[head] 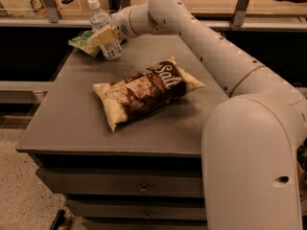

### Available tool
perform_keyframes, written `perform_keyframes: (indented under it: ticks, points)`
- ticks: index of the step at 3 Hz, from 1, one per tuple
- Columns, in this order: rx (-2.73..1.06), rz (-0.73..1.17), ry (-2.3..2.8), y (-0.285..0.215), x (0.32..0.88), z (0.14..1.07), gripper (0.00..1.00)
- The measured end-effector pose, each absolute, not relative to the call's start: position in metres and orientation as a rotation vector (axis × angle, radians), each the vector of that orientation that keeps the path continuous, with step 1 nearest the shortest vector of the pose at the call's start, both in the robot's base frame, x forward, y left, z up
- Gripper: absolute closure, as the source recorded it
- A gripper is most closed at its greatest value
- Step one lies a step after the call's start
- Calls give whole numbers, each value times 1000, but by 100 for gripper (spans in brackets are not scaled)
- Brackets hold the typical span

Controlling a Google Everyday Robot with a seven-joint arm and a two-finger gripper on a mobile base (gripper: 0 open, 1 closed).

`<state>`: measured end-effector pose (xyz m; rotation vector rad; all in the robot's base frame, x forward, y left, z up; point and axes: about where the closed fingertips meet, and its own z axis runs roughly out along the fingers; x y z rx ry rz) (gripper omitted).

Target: Move blue plastic bottle near green rice chip bag

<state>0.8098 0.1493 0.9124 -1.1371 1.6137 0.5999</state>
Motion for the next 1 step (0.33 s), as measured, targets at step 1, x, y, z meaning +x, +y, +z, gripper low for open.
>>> perform_keyframes:
  ticks: [1]
  points:
    - [-1137,600,1614,149,810,912,0]
